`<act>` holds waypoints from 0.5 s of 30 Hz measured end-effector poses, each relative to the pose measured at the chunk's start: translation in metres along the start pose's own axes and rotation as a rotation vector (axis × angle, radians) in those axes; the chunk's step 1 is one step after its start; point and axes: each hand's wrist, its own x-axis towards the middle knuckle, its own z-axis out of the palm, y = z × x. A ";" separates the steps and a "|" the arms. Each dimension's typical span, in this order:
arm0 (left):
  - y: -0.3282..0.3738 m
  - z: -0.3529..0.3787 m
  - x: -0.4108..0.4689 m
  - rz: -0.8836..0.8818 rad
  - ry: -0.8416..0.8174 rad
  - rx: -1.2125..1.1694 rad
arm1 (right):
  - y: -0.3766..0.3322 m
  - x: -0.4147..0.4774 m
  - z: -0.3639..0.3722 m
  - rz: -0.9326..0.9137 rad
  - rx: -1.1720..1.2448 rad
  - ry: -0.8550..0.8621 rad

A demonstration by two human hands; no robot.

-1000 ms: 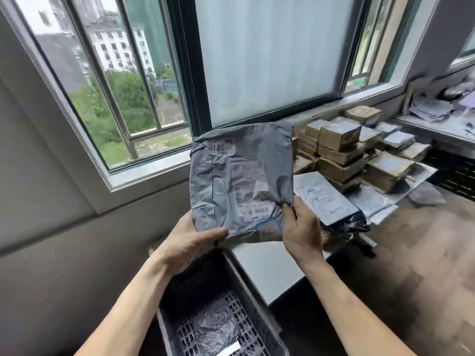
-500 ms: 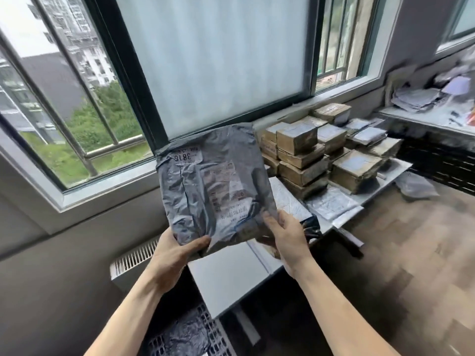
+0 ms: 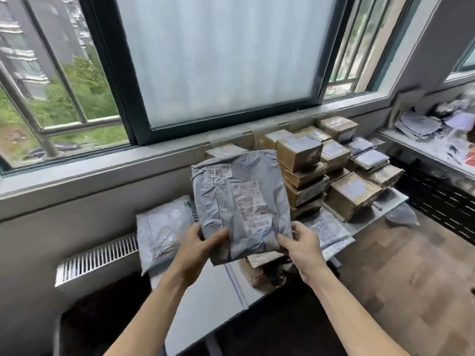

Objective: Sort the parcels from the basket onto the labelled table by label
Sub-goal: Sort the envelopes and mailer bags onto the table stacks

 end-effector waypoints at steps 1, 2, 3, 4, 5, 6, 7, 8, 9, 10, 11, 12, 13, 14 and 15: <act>-0.004 0.007 0.013 -0.001 0.027 -0.021 | 0.001 0.009 -0.007 -0.002 -0.036 -0.002; -0.008 0.012 0.027 -0.006 0.061 -0.041 | 0.002 0.017 -0.014 0.001 -0.076 -0.007; -0.013 0.019 0.039 -0.003 0.100 -0.035 | 0.003 0.025 -0.020 0.014 -0.103 -0.008; -0.020 0.025 0.049 0.000 0.151 -0.008 | 0.006 0.032 -0.026 0.032 -0.134 -0.009; -0.025 0.032 0.056 -0.001 0.206 0.029 | 0.010 0.038 -0.032 0.050 -0.159 -0.019; -0.031 0.039 0.062 0.000 0.261 0.081 | 0.015 0.044 -0.037 0.066 -0.186 -0.032; -0.037 0.047 0.066 0.007 0.302 0.126 | 0.021 0.050 -0.041 0.081 -0.207 -0.048; -0.042 0.054 0.069 0.019 0.328 0.163 | 0.026 0.056 -0.045 0.095 -0.244 -0.062; -0.047 0.061 0.072 0.031 0.357 0.206 | 0.032 0.062 -0.050 0.109 -0.273 -0.074; -0.055 0.066 0.076 0.027 0.390 0.251 | 0.037 0.069 -0.054 0.123 -0.300 -0.087; -0.062 0.071 0.080 0.012 0.428 0.279 | 0.043 0.076 -0.058 0.137 -0.315 -0.106; -0.072 0.073 0.084 -0.018 0.452 0.299 | 0.049 0.083 -0.062 0.150 -0.346 -0.127; -0.078 0.075 0.087 -0.050 0.470 0.301 | 0.054 0.091 -0.065 0.161 -0.367 -0.156; -0.085 0.077 0.090 -0.096 0.481 0.308 | 0.059 0.099 -0.069 0.167 -0.392 -0.188; -0.089 0.080 0.091 -0.124 0.498 0.328 | 0.064 0.106 -0.072 0.174 -0.407 -0.223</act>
